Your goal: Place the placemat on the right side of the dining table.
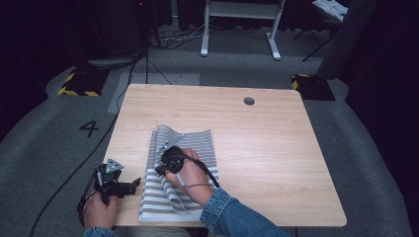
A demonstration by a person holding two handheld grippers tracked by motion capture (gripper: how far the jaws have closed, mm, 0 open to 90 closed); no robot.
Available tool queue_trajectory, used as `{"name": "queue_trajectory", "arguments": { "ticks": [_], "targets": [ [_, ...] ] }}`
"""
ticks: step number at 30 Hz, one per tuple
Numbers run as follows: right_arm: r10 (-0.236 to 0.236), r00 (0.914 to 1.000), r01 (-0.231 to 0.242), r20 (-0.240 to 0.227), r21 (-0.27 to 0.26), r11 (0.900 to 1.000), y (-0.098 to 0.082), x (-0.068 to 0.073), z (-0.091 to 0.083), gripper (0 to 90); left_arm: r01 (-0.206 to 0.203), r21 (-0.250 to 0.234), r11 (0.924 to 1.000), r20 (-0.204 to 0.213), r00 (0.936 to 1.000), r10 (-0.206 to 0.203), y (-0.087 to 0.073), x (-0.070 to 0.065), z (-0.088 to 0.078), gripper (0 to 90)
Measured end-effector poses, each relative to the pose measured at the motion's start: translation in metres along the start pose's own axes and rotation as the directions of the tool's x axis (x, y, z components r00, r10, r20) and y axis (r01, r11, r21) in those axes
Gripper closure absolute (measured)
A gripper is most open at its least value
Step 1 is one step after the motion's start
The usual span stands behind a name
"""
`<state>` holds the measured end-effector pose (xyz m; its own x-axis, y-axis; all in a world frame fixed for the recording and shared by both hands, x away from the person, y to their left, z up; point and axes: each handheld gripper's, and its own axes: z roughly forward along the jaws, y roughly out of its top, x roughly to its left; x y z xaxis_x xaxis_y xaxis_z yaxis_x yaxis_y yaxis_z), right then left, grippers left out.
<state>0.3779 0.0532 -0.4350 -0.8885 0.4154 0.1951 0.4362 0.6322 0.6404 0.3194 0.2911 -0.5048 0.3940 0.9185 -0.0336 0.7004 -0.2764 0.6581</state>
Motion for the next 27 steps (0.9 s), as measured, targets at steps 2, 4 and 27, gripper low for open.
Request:
{"name": "queue_trajectory", "arguments": {
  "ticks": [2, 4, 27],
  "targets": [
    [-0.018, 0.9998, 0.018, 0.009, -0.024, 1.0, 0.002, -0.006, -0.016, 88.1, -0.001, 0.0, 1.0, 0.0, 1.0, 0.001, 0.0, 0.0, 0.0, 0.0],
    [-0.009, 0.9997, 0.01, 0.023, -0.039, 0.999, 0.003, -0.011, -0.033, 88.1, -0.001, -0.001, 1.0, -0.002, 1.0, 0.001, 0.0, 0.0, 0.0, 0.0],
    [0.08, 0.9731, -0.025, 0.216, -0.245, 0.969, -0.001, -0.076, -0.21, 88.7, -0.003, 0.0, 1.0, -0.001, 1.0, 0.003, 0.0, 0.0, 0.0, 0.0]
  ]
}}
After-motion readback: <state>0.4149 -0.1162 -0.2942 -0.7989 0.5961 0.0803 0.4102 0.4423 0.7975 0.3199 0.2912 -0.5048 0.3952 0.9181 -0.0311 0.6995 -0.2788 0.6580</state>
